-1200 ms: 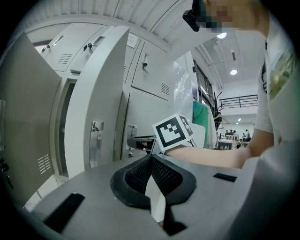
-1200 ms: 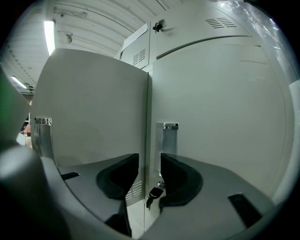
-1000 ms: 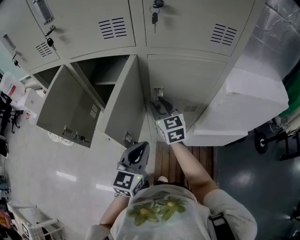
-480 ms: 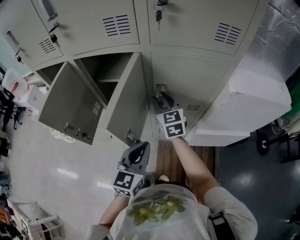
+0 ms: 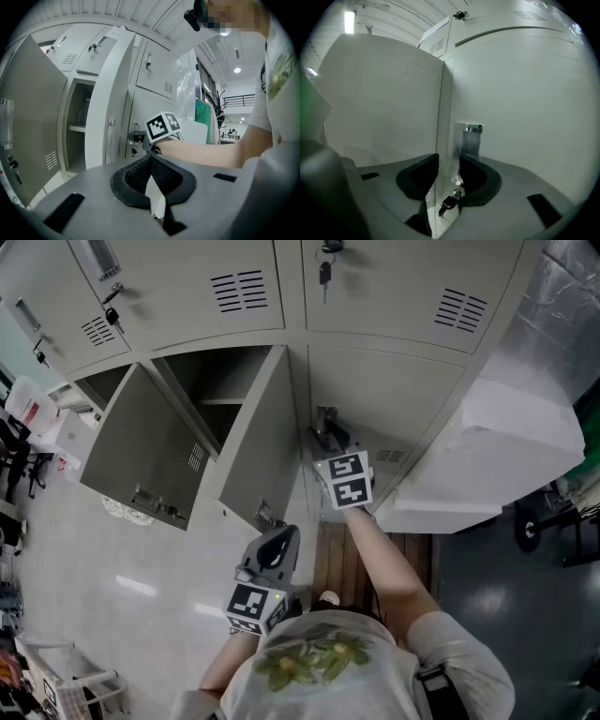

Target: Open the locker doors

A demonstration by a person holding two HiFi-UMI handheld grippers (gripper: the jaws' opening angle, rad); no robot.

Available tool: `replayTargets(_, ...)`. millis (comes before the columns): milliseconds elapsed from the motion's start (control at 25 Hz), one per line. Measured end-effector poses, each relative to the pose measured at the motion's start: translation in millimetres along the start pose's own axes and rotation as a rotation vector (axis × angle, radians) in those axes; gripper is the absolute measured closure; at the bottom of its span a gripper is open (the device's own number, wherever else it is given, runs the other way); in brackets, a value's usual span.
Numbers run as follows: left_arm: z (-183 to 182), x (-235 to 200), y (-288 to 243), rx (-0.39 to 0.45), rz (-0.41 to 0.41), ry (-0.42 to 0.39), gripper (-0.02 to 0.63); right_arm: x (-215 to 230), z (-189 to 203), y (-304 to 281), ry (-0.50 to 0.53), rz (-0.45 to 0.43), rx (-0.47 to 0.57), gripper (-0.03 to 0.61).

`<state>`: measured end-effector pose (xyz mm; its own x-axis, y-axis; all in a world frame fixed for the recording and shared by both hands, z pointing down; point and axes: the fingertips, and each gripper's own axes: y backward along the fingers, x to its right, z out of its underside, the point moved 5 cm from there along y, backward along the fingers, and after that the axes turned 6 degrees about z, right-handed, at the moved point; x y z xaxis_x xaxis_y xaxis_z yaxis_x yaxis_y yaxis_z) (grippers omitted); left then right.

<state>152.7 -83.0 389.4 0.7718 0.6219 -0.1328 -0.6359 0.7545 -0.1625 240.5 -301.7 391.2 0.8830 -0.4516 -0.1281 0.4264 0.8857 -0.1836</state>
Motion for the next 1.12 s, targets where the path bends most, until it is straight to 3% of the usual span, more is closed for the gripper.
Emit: replayTargets(1120, -0.4, 5.0, 1.7, 0.011, 0.026, -0.006, 0.586, -19.6, 7.0, 43.5, -0.019, -0.007, 0.042, 0.442)
